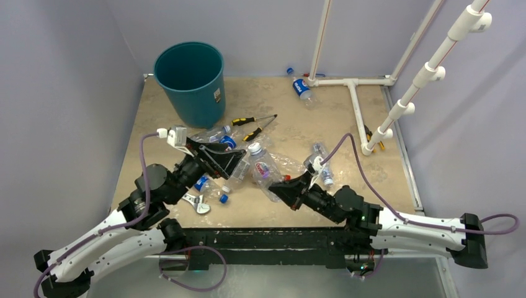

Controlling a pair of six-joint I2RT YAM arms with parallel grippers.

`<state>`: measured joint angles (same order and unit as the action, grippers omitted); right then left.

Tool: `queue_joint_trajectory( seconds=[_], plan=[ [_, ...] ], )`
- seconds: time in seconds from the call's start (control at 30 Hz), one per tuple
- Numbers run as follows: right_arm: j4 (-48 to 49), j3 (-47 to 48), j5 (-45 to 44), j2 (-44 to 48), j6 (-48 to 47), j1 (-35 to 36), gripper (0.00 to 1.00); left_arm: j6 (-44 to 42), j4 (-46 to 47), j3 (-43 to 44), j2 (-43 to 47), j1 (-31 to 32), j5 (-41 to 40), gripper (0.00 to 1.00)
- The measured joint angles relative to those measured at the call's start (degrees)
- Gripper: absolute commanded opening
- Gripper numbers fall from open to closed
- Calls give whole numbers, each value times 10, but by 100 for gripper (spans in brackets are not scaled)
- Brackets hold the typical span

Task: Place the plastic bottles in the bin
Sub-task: Pick up the plastic bottle from the corner of the board, then place the plastic bottle in the trash bin.

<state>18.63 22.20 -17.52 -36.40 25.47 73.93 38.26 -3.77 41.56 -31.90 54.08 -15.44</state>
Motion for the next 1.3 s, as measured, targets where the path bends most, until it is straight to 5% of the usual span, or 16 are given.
queue_joint_trajectory(
  seconds=[0.7, 0.83, 1.3],
  plan=[
    [254, -29, 71, -38, -69, 1, 0, -53, 193, 40, -89, 0, 212, 84],
    [272, -28, 86, -54, -72, 1, 0, -62, 201, 43, -89, 0, 230, 70],
    [273, -28, 95, -49, -72, 1, 0, -65, 168, 120, -124, 0, 297, 64]
  ],
)
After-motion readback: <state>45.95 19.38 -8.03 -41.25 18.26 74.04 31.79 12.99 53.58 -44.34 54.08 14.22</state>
